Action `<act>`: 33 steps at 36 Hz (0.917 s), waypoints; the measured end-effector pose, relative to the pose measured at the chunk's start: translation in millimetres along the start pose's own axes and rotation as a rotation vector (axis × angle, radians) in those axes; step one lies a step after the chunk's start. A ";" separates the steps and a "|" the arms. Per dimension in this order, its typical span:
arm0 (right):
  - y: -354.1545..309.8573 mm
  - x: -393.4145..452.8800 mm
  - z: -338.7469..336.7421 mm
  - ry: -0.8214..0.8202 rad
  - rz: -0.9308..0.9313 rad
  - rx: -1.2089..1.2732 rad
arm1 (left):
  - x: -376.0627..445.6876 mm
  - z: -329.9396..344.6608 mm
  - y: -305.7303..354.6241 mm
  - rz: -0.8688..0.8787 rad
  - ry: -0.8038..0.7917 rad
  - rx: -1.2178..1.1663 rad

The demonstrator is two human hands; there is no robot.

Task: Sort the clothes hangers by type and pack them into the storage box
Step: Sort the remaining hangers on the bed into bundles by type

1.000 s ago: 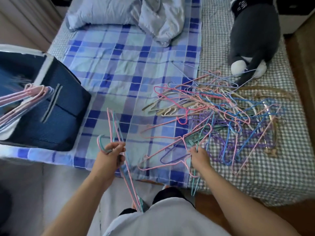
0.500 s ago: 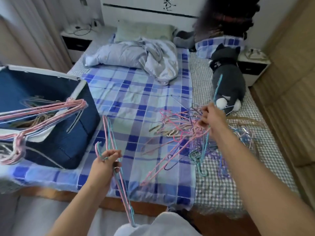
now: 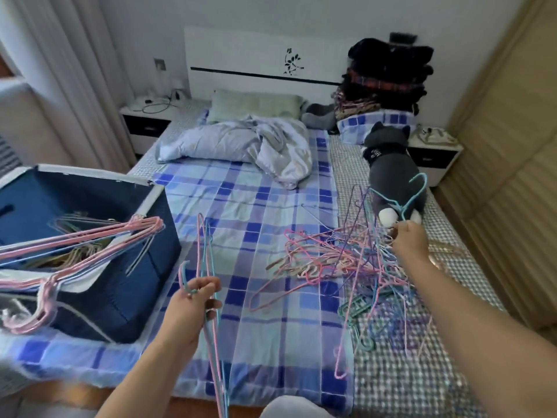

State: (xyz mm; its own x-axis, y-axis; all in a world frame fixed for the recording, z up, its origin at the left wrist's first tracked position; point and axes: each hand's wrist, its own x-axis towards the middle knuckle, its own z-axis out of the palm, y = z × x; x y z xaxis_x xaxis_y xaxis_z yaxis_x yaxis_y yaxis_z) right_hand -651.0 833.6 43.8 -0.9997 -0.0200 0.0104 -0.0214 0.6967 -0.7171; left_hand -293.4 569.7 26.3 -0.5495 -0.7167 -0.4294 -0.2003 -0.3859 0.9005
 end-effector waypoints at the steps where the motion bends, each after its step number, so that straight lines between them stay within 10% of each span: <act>1: 10.4 6.5 1.9 -0.013 0.029 0.015 | 3.3 5.5 0.2 -0.004 0.009 0.007; 8: 67.4 30.6 15.8 -0.510 0.481 0.115 | 34.2 76.9 -2.4 -0.021 0.003 0.001; 23: 33.0 146.3 13.3 -0.446 0.398 0.718 | 80.3 204.6 2.6 -0.082 0.079 0.000; 33: 58.9 148.0 21.3 -0.517 0.616 0.238 | 104.2 233.5 21.8 -0.051 0.030 -0.009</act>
State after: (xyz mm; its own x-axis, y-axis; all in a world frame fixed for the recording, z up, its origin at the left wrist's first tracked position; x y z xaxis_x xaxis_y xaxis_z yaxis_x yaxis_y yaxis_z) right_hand -800.0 856.4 -11.8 -0.7015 -0.0521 -0.7107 0.5879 0.5214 -0.6185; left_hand -544.4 622.2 17.2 -0.5144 -0.7128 -0.4768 -0.2199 -0.4278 0.8767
